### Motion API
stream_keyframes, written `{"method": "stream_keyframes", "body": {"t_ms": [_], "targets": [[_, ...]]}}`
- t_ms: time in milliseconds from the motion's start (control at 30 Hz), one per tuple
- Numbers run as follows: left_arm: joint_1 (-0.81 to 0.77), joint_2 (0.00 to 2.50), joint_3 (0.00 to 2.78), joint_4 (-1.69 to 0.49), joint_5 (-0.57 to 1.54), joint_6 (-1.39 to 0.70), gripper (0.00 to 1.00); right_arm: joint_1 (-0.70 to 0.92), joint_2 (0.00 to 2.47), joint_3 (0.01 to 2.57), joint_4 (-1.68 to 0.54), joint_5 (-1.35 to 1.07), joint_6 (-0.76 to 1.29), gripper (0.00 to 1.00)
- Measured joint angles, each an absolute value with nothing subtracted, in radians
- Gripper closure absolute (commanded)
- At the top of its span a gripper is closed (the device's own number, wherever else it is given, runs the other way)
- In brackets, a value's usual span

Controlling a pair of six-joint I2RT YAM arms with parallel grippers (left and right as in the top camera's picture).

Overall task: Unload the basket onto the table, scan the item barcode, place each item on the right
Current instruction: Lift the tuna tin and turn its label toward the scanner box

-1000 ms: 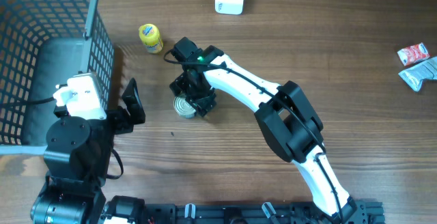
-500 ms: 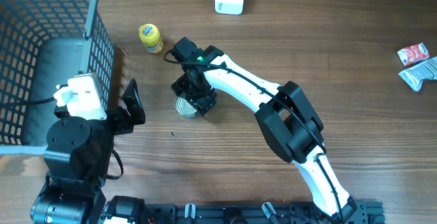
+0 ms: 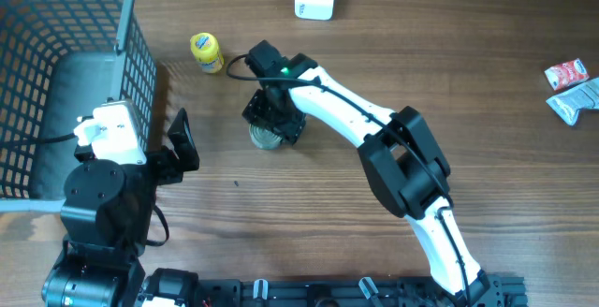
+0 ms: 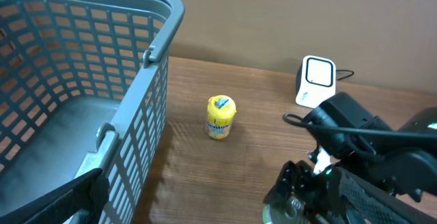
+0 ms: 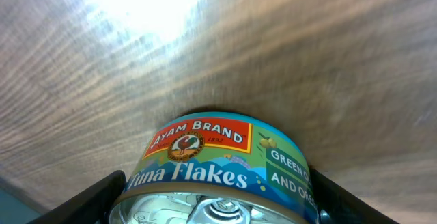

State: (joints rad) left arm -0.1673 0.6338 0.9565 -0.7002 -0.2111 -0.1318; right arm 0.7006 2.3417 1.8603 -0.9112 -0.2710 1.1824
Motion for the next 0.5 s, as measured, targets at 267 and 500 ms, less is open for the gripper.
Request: {"method": "stream_keyframes", "body": {"t_ms": [267, 500], "targets": [[-0.167, 0.634, 0.957, -0.704, -0.211, -0.132, 0.0, 0.646, 2.339, 1.861, -0.934, -0.271, 1.017, 0.6], [-0.167, 0.634, 0.957, -0.704, -0.211, -0.132, 0.0, 0.598, 2.339, 1.861, -0.965, -0.295, 0.972, 0.61]]}}
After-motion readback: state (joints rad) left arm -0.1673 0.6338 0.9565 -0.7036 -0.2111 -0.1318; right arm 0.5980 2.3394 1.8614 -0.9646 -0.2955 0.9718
